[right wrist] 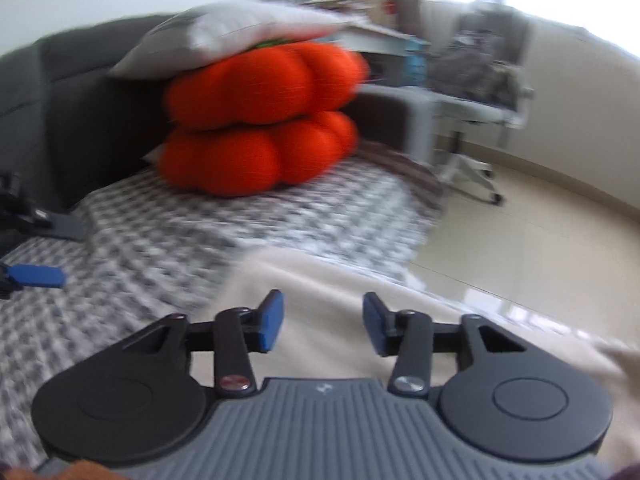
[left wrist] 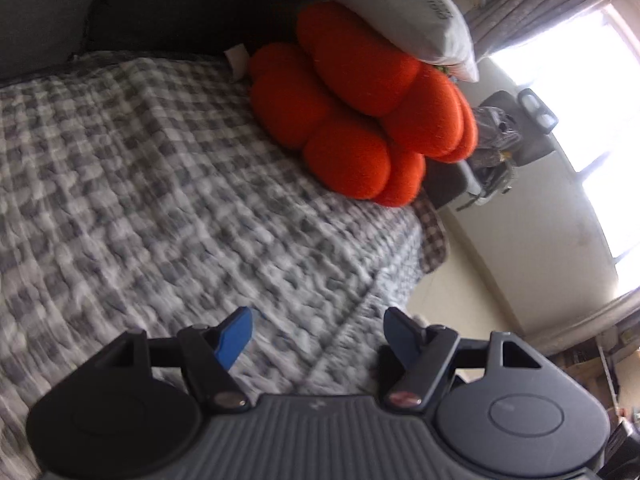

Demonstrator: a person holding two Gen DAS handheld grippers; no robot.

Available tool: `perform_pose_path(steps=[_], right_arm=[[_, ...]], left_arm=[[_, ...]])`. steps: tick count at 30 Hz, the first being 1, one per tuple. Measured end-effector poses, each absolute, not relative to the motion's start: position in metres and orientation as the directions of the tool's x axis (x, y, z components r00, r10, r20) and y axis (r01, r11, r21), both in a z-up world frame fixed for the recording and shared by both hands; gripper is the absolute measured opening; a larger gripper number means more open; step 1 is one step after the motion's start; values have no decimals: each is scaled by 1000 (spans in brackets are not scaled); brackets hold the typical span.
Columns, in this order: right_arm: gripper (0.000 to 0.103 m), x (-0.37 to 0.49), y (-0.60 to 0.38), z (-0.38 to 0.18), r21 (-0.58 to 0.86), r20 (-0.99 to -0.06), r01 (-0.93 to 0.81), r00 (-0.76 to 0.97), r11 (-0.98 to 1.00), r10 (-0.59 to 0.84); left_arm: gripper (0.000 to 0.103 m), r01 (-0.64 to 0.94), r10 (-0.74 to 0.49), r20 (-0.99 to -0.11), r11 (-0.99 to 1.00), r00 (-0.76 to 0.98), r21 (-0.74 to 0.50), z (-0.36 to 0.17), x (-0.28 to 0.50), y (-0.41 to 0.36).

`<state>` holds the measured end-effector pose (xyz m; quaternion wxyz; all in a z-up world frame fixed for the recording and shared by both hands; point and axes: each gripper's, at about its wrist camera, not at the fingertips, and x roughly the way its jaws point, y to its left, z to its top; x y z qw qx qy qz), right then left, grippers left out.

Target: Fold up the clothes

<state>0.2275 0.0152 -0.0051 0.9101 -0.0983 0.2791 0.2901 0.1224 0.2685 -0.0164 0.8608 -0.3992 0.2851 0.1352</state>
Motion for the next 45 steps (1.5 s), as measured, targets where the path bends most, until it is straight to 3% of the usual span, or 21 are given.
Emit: perform_pose_path(steps=[4,6,10,17,22,28,31,39,40,41,42,43,44,45], right_arm=[[56,239,70,-25,-178,-624,-539,709,823,329],[18,244,70,-32,-208,-632,-487,729,848,264],[17,238,36,-21,-141,-563,-393,787,908,253],[17,214,2,-2,-57,-439,-405,831,913,341],[17,197,-26,4,0,-365,-448,833,894,417],[17,160,-61,31,59,-208,-528,824,847,527],[17,160,-52,34,-2,-266,-574,790,819,553],[17,169,-41,13,30,-335,-614,737,789,586],[17,170,-39,9,27,-346,-621,729,783,590],[17,170,-38,6,33,-353,-628,721,778,597],[17,169,-38,3,40,-358,-634,712,772,604],[17,171,-38,2,56,-360,-634,707,771,608],[17,172,-40,0,72,-361,-631,706,773,610],[17,174,-41,-2,84,-367,-625,704,776,607]], left_arm=[[74,-462,-28,-611,627,791,-627,-32,134,282],[74,-457,-48,-612,620,789,-637,-39,139,287],[73,-421,-93,-582,600,808,-681,-46,153,288],[72,-274,-248,-490,585,836,-764,-53,180,263],[72,-127,-385,-361,514,849,-848,-52,189,244],[77,62,-515,-222,477,828,-877,-38,194,217],[90,116,-565,-154,413,810,-904,-39,195,212],[90,108,-621,-180,398,763,-911,-58,207,192],[89,104,-622,-182,394,761,-913,-61,208,190],[81,99,-623,-184,391,760,-915,-63,208,188],[58,88,-621,-198,399,758,-913,-65,210,187],[44,73,-626,-211,396,751,-915,-68,212,186],[35,59,-630,-223,394,744,-917,-72,214,186],[33,53,-632,-216,378,745,-924,-75,215,187]])
